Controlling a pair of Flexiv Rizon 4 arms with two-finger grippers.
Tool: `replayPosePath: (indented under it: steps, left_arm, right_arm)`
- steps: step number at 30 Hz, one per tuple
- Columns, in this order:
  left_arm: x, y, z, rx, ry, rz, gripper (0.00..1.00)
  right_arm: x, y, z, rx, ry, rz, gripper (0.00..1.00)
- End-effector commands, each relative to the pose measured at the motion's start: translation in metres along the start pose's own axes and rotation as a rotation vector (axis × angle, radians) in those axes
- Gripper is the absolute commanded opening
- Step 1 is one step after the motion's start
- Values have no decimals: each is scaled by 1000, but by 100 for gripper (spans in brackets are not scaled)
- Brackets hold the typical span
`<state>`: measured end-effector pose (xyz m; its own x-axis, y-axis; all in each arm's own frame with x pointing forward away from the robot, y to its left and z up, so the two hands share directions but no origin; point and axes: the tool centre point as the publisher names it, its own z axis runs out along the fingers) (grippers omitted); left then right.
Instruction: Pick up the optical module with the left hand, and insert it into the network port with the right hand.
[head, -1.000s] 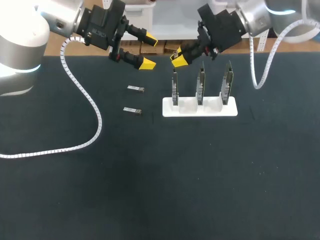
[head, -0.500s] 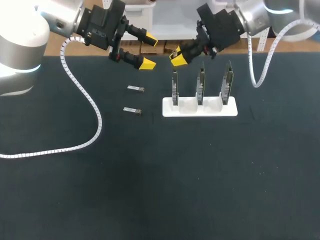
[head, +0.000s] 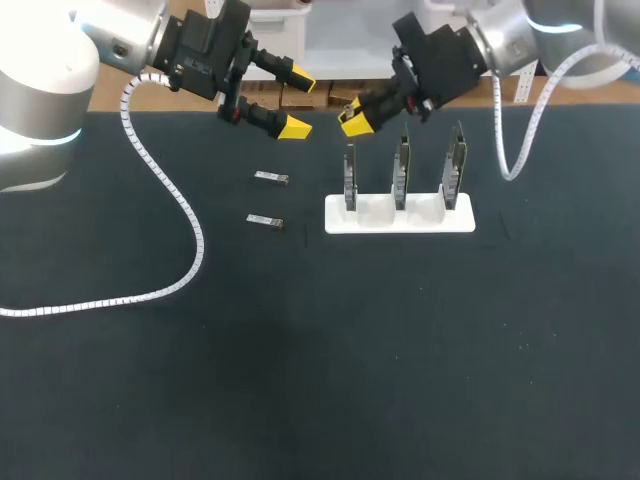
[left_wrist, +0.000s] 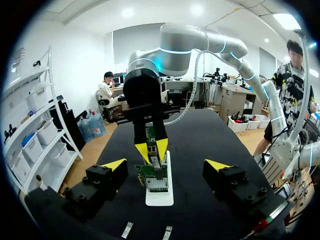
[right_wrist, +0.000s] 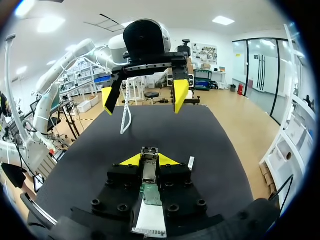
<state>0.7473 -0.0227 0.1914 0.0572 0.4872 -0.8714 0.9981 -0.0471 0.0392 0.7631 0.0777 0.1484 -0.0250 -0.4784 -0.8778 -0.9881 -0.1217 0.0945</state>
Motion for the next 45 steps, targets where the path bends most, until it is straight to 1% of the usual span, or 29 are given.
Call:
replayPosePath:
  steps: [1,6,15,27,28,29,31,32,39,45]
  left_arm:
    - [-1,2,0,5,5,-2,100]
    - [-1,2,0,5,5,-2,100]
    - [-1,2,0,5,5,-2,100]
    - [-1,2,0,5,5,-2,100]
    - [-1,2,0,5,5,-2,100]
    - [-1,2,0,5,5,-2,100]
    - [-1,2,0,5,5,-2,100]
    - [-1,2,0,5,5,-2,100]
    - [-1,2,0,5,5,-2,100]
    - [-1,2,0,5,5,-2,100]
  right_arm:
    - [-1,1,-3,3,3,-6,0]
    - [0,1,-2,3,-1,-7,0]
    - [6,0,7,-3,-28,-1,0]
    - [6,-1,8,-10,-26,1,0]
    - [6,-1,8,-11,-26,1,9]
    - [5,-1,8,-14,-23,2,28]
    - [4,0,8,-12,-22,2,48]
    - [2,0,8,-10,-18,2,100]
    - [-6,2,5,1,5,10,100]
    - [-10,3,1,12,6,-2,100]
